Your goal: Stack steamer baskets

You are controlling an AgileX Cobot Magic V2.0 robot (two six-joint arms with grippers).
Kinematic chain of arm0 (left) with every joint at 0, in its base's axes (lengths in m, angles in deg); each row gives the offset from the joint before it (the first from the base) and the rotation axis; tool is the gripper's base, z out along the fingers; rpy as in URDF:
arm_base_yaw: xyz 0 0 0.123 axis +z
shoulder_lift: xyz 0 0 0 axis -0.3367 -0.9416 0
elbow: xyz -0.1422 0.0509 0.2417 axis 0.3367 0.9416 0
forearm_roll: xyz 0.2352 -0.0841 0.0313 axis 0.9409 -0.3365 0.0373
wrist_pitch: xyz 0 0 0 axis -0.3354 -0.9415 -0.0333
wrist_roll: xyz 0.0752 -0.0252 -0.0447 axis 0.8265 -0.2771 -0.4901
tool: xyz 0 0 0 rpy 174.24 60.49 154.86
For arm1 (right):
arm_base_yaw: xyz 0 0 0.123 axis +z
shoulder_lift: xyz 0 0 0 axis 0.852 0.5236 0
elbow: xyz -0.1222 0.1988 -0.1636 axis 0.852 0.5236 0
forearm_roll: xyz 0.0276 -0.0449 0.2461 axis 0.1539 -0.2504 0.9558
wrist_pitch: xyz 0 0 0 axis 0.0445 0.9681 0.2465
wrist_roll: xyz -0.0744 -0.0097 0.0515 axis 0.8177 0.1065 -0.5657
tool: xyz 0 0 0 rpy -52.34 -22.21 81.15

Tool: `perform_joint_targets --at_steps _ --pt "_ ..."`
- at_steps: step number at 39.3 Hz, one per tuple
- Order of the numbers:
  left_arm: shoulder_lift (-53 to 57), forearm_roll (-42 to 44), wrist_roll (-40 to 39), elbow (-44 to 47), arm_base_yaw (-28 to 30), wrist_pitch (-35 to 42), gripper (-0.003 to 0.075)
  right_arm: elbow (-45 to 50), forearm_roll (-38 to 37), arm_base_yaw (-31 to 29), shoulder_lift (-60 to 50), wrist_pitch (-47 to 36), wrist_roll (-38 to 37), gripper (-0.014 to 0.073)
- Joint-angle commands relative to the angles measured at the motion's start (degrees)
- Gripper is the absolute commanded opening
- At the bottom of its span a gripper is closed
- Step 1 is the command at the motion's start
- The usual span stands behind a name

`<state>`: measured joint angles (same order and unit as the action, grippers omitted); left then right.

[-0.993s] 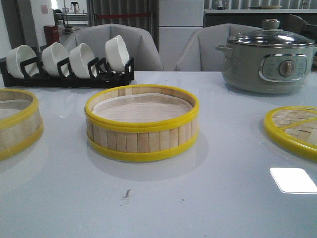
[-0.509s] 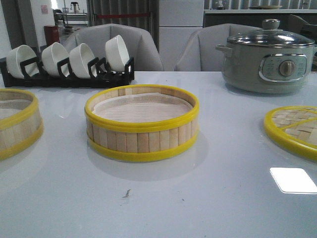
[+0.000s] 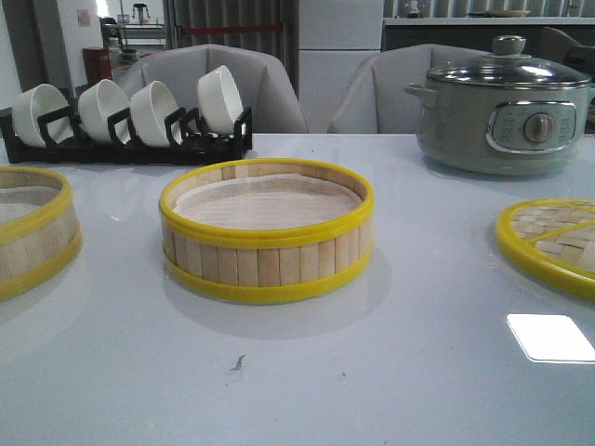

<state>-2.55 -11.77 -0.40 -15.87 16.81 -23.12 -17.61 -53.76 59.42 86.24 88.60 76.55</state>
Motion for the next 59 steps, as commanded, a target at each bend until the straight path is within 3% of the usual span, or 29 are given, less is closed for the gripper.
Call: perform_joint_targets --at_steps 1,20,59 --pt "-1.9 -1.7 0.0 -1.5 -0.3 3.2 0.0424 -1.9 0.6 0.1 0.0 -6.9 0.2 0.0370" --pt "-10.9 -1.6 1.5 -1.5 -0.3 7.7 0.0419 -1.9 0.6 0.1 2.1 2.0 0.2 0.0370" --pt "-15.0 -2.1 1.5 -1.5 -2.3 9.9 0.0398 -1.9 0.9 0.1 2.1 0.9 0.2 0.0370"
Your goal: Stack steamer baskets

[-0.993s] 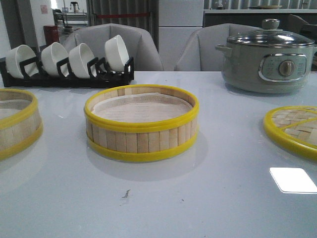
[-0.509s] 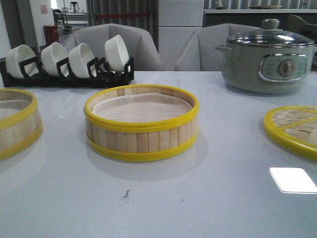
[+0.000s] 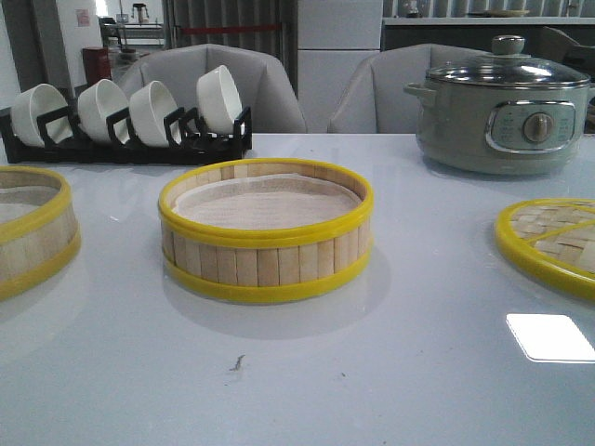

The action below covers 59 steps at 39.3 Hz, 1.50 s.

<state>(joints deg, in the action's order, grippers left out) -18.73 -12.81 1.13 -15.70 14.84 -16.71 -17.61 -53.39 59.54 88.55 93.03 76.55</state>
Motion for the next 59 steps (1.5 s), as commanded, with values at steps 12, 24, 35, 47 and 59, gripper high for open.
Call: perform_joint_targets --at_steps 12,24,35,47,59 --pt "0.1 -1.0 0.0 -1.7 -0.4 8.2 0.0399 -1.9 0.6 0.0 -0.2 -2.8 0.2 0.0370" --pt "-11.2 -2.1 1.2 -1.7 -0.4 11.5 0.0399 -1.9 0.7 0.0 -0.2 -2.1 0.2 0.0370" --pt "-21.7 -2.5 1.5 -4.2 -2.1 16.2 0.0398 -1.9 0.7 0.0 -0.2 -2.0 0.2 0.0370" --pt "-30.1 -2.3 2.8 -8.0 -6.0 17.0 0.0399 -1.9 0.7 0.0 -0.2 -1.8 0.2 0.0370" --pt "-32.2 -1.4 2.8 -8.0 -6.0 18.3 0.0399 -1.9 0.7 0.0 -0.2 -1.6 0.2 0.0370"
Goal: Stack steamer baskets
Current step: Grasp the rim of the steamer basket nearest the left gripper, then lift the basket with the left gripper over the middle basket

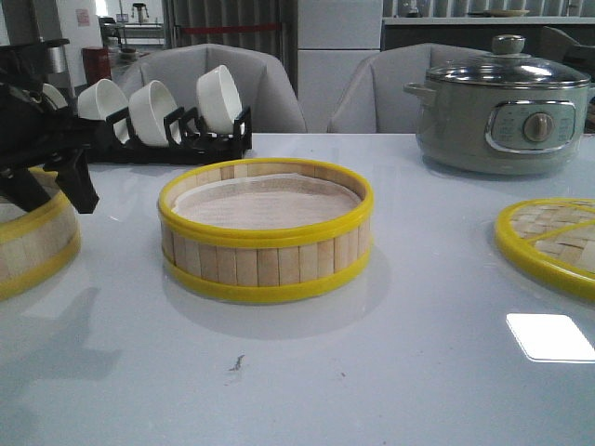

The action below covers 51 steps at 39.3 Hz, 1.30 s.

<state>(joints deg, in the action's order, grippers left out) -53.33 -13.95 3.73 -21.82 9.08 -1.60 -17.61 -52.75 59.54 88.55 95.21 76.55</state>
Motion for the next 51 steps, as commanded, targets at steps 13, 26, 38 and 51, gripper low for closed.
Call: perform_joint_targets --at_steps 13,26,38,51 --pt "-0.9 0.2 0.2 -1.9 -0.3 3.3 0.0398 -1.9 0.0 0.0 -0.2 -3.8 0.2 0.0370" --pt "-0.8 0.2 0.1 -4.5 -0.3 1.7 0.0095 -1.9 0.0 0.0 -0.2 -3.8 0.2 0.0370" --pt "-0.1 -0.6 -1.6 -19.8 -6.1 -8.5 0.0088 -1.9 0.0 0.0 -0.2 -3.9 0.2 0.0370" --pt "-0.4 -0.9 -1.7 -26.9 -21.7 -8.5 0.0088 -1.9 0.0 0.0 -0.2 -4.0 0.2 0.0370"
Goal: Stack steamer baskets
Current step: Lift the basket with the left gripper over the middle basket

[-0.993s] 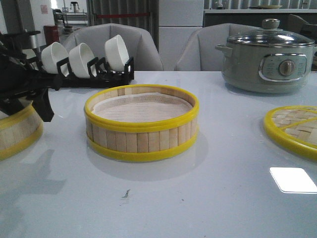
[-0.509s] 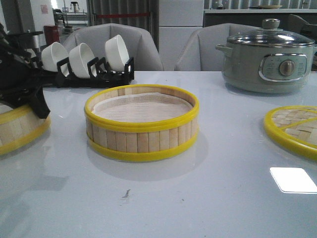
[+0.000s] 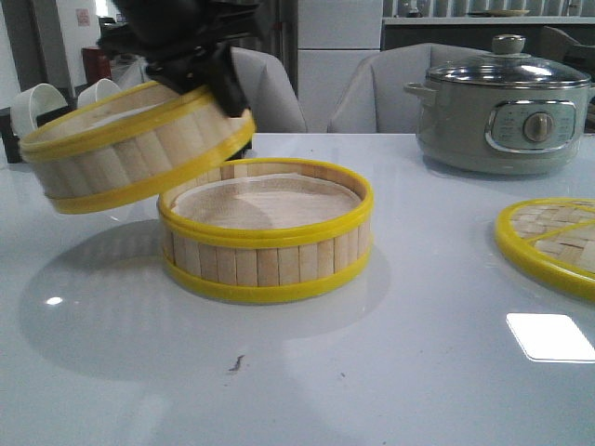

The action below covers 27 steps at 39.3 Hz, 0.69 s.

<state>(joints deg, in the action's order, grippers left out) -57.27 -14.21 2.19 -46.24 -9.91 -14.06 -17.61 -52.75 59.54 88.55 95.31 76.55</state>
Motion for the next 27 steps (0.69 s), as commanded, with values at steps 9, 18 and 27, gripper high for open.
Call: perform_joint_targets --at_steps 9,18,27 --pt "0.4 -0.8 -0.3 -2.4 -11.1 6.5 0.0088 -1.9 0.0 0.0 -0.2 -4.1 0.2 0.0370" --pt "-4.7 -1.1 -0.3 -4.1 -12.1 7.2 0.0088 -1.9 0.0 0.0 -0.2 -4.1 0.2 0.0370" --pt "-7.7 -1.2 -0.3 -8.9 -12.3 6.7 0.0088 -1.9 0.0 0.0 -0.2 -4.1 0.2 0.0370"
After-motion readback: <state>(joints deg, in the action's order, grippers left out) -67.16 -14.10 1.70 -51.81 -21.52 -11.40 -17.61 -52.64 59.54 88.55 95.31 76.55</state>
